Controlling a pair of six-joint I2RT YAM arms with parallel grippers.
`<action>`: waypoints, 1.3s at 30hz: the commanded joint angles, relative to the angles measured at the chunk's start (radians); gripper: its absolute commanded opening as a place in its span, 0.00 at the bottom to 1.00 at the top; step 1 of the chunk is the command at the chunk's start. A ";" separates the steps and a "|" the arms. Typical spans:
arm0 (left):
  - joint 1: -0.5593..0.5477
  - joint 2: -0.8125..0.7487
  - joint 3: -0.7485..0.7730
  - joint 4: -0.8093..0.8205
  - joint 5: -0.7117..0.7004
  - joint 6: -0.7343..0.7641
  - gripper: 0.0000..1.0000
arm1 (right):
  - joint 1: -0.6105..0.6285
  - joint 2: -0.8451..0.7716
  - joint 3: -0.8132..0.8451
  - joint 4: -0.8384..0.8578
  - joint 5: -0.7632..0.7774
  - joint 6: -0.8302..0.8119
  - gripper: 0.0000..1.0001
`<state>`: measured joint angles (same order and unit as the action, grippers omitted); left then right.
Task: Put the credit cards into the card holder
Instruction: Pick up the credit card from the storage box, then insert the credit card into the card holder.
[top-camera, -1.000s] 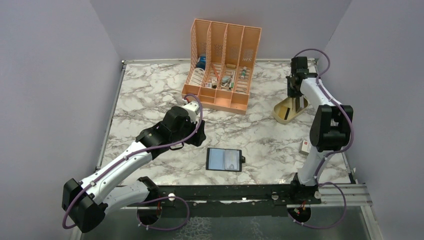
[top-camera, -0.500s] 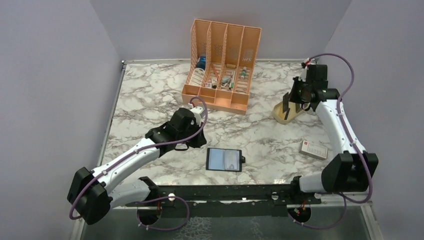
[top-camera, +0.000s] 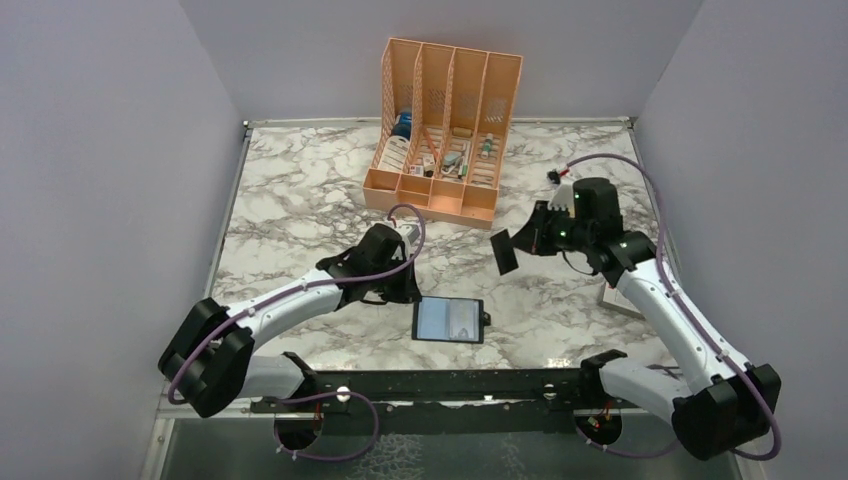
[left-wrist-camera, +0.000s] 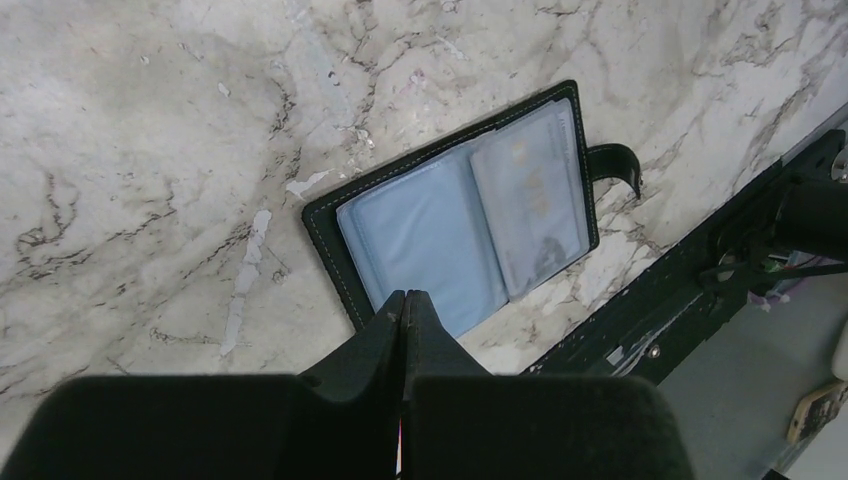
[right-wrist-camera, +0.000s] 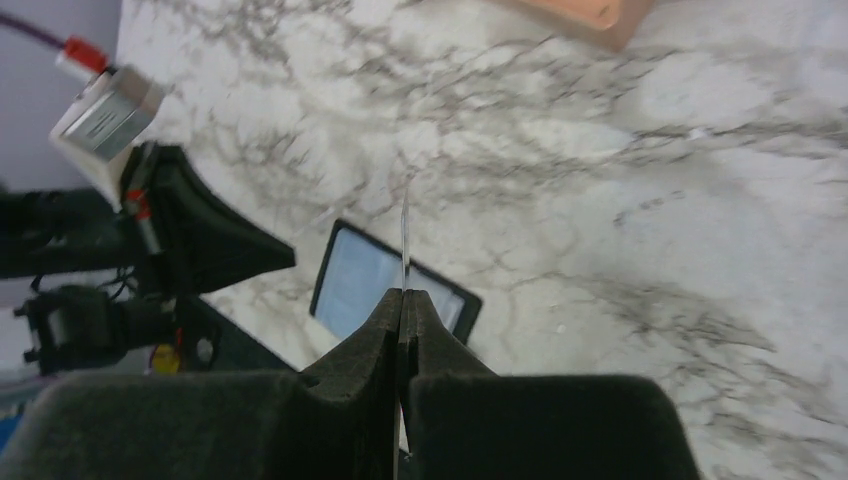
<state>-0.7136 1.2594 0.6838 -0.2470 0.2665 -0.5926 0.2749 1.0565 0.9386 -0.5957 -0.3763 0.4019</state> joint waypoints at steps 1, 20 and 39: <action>0.006 0.046 -0.029 0.072 0.053 -0.048 0.00 | 0.155 -0.013 -0.084 0.136 -0.050 0.147 0.01; 0.006 0.086 -0.149 0.188 0.097 -0.148 0.00 | 0.426 0.095 -0.389 0.516 0.025 0.444 0.01; 0.006 0.101 -0.178 0.168 0.063 -0.133 0.00 | 0.426 0.163 -0.489 0.595 0.100 0.499 0.01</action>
<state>-0.7124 1.3388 0.5125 -0.0872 0.3405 -0.7422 0.6949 1.2015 0.4721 -0.0616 -0.3038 0.8795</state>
